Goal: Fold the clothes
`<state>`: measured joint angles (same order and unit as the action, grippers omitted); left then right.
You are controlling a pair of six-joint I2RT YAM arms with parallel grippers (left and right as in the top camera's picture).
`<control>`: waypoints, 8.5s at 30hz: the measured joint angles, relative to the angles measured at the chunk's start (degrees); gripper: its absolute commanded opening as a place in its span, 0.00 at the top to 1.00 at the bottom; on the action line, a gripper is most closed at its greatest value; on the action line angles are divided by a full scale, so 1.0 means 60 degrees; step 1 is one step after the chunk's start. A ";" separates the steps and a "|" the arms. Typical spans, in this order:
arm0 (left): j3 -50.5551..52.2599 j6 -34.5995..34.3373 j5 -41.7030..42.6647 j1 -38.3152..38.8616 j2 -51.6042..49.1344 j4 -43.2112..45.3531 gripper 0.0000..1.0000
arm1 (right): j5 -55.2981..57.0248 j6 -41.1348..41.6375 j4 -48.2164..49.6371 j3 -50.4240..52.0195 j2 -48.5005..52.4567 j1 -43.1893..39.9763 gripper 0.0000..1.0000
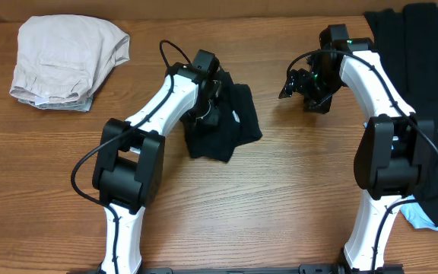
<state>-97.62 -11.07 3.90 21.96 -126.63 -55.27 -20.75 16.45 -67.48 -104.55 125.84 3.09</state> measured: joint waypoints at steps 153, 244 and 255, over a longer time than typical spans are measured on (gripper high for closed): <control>-1.1825 0.2524 0.2211 -0.6419 -0.2827 -0.3621 0.00 | -0.0302 -0.0215 -0.1133 0.0000 0.0000 0.0594 0.00; -0.8306 0.1829 0.1217 -0.6360 0.0885 -0.0339 0.00 | 0.1417 -0.1756 -0.4936 -0.9967 -0.6135 0.0557 0.00; -0.8306 0.1829 0.1246 -0.6360 0.0885 -0.0339 0.00 | 0.3067 -0.2922 -0.2422 -0.4958 -0.8076 0.0557 0.00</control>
<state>-147.46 -0.10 11.38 -16.21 -121.32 -57.30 -2.35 -1.08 -82.02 -134.30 77.38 6.44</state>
